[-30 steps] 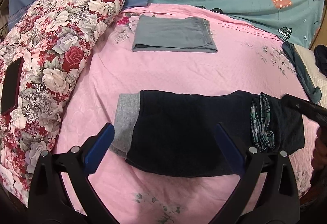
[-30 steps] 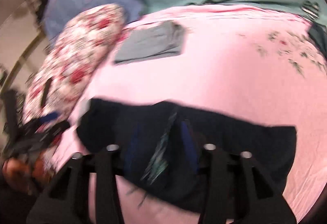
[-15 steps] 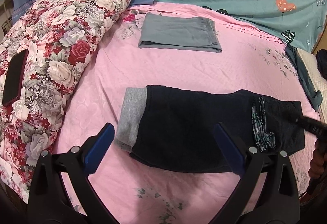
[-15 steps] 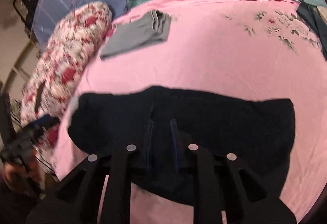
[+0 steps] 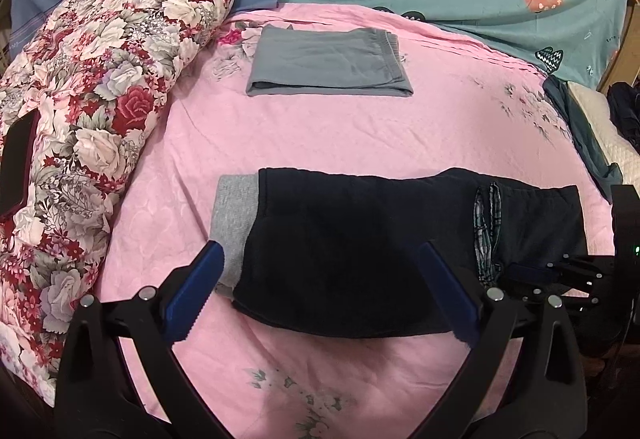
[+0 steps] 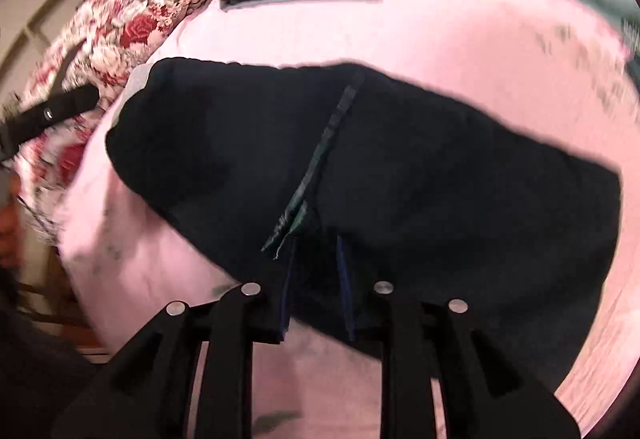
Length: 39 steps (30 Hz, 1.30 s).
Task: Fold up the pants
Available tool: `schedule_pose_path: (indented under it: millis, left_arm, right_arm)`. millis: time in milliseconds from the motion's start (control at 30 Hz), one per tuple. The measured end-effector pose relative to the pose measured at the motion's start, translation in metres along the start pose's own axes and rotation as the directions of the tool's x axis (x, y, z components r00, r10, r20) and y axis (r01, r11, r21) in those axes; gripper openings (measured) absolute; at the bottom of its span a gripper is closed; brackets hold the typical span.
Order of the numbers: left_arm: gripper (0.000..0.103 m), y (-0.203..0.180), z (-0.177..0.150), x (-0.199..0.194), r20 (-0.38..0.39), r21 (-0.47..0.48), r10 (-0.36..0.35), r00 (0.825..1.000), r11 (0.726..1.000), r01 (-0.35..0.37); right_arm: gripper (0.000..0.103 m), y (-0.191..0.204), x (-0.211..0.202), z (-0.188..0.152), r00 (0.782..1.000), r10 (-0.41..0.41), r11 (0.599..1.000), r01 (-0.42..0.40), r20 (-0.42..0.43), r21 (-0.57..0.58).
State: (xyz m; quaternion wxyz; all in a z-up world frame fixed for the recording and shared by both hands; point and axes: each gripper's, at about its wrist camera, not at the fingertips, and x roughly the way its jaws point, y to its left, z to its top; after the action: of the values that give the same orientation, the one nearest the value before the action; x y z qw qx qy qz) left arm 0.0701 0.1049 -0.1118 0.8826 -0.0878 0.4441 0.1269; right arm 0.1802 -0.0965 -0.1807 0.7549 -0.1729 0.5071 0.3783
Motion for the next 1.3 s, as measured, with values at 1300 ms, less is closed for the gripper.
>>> schedule_pose_path:
  millis: [1300]
  left_arm:
    - [0.099,0.152,-0.044,-0.036,0.054,-0.117,0.053,0.997,0.992,-0.046]
  right_arm:
    - [0.057,0.181,-0.005,0.066,0.991,0.030,0.957,0.010,0.133,-0.288]
